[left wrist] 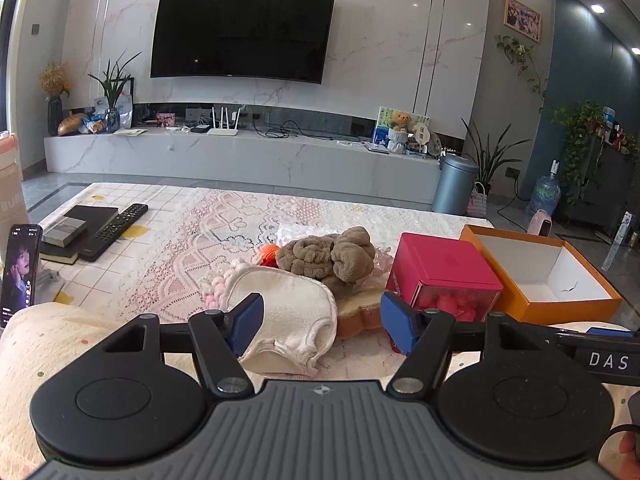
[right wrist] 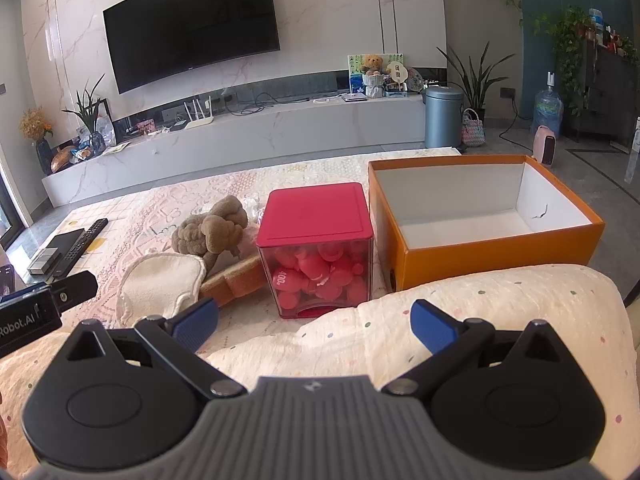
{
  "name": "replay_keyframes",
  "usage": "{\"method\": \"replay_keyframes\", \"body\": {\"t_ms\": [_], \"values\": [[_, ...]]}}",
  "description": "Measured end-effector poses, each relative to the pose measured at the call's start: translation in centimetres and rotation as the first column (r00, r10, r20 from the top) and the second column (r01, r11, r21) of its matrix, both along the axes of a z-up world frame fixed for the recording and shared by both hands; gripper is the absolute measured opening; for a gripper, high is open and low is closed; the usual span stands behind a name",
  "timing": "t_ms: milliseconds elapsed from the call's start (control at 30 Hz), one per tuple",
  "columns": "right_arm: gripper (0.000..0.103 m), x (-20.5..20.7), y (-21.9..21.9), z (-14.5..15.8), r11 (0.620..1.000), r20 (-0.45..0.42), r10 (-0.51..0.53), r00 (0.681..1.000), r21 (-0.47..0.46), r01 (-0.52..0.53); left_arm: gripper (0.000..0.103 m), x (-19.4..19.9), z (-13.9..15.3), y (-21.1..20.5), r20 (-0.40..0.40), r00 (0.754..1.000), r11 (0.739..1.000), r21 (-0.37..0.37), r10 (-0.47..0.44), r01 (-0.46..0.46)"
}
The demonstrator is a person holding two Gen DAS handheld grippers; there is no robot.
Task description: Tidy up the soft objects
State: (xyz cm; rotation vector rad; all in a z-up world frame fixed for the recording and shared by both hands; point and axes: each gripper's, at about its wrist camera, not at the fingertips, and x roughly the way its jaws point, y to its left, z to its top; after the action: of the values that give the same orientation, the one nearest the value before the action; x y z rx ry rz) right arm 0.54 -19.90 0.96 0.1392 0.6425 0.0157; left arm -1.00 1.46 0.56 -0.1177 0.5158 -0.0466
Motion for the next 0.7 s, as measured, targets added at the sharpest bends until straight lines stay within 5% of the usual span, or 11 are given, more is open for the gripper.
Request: {"method": "replay_keyframes", "body": {"t_ms": [700], "values": [[0.100,0.05,0.25,-0.19,1.000,-0.007,0.005,1.000,-0.007,-0.005,0.079,-0.06,-0.09,-0.02,-0.018,1.000,1.000,-0.002,0.005,-0.005]]}}
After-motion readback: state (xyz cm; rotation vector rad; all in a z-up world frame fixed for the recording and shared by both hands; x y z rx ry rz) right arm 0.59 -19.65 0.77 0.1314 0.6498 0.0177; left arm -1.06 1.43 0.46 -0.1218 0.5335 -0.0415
